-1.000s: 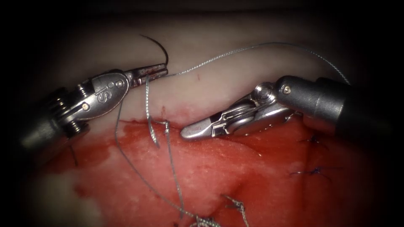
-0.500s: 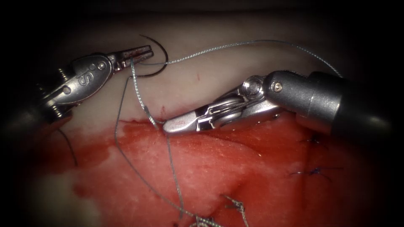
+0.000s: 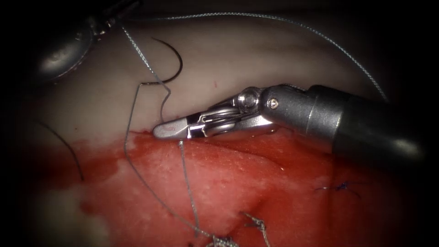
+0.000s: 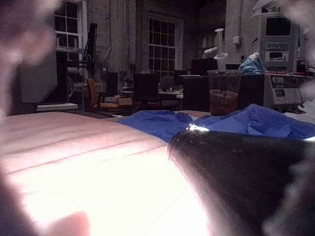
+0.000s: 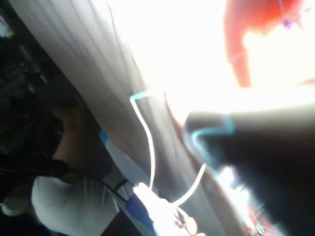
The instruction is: Wound Closure
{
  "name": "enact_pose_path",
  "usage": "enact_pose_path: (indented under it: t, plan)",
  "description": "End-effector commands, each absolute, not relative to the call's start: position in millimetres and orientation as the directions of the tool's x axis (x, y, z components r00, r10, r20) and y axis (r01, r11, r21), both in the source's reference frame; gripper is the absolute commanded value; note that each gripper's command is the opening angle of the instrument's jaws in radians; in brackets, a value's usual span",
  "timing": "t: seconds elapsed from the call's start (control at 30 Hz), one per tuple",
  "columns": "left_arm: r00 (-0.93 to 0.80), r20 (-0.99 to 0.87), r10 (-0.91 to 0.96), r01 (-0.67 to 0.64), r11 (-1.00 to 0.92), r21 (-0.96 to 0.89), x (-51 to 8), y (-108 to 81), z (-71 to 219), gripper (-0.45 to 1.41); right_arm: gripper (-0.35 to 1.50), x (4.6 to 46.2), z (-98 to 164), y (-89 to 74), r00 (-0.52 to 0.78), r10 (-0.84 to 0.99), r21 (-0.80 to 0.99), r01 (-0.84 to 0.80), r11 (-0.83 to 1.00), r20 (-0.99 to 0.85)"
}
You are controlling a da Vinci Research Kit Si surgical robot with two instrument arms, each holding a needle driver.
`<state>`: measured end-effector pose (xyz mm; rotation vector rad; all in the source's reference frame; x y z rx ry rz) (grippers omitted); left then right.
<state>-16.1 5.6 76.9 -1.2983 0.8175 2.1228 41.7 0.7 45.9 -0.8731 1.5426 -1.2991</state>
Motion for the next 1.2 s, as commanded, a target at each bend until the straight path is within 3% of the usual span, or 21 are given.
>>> enact_pose_path:
  t: [0.03,0.1,0.3,0.5,0.57,0.87,1.2]
  plan:
    - [-0.405,-0.907,0.114,-0.698,-0.679,0.227,-16.1,7.0,75.6,-0.45,-0.35,43.4,44.6,1.9,-0.329,-0.925,-0.981,0.027,0.192,-0.190]
    - [-0.402,-0.909,0.110,-0.697,-0.680,0.226,-16.2,6.8,75.5,-0.45,-0.35,44.2,44.8,2.0,-0.323,-0.927,-0.981,0.030,0.190,-0.190]
    - [-0.300,-0.929,0.218,-0.698,-0.714,0.058,-17.3,4.9,75.3,-0.45,-0.35,45.7,46.7,3.9,-0.054,-0.977,-0.975,0.105,0.198,-0.204]
    - [-0.366,-0.884,0.291,-0.566,-0.824,-0.037,-17.5,2.3,78.8,-0.45,-0.35,42.4,49.1,7.6,0.200,-0.928,-0.948,-0.121,0.295,-0.314]
    - [-0.408,-0.858,0.311,-0.536,-0.842,-0.051,-17.7,1.5,79.6,-0.45,-0.35,41.6,49.3,8.0,0.231,-0.911,-0.936,-0.173,0.308,-0.342]
    - [-0.499,-0.807,0.317,-0.513,-0.858,-0.020,-16.3,1.3,81.7,-0.45,-0.35,41.4,49.2,8.2,0.253,-0.854,-0.859,-0.377,0.346,-0.455]
    - [-0.574,-0.775,0.264,-0.498,-0.864,0.074,-16.7,1.5,83.0,-0.45,-0.35,42.5,47.9,6.5,0.159,-0.833,-0.804,-0.406,0.434,-0.530]
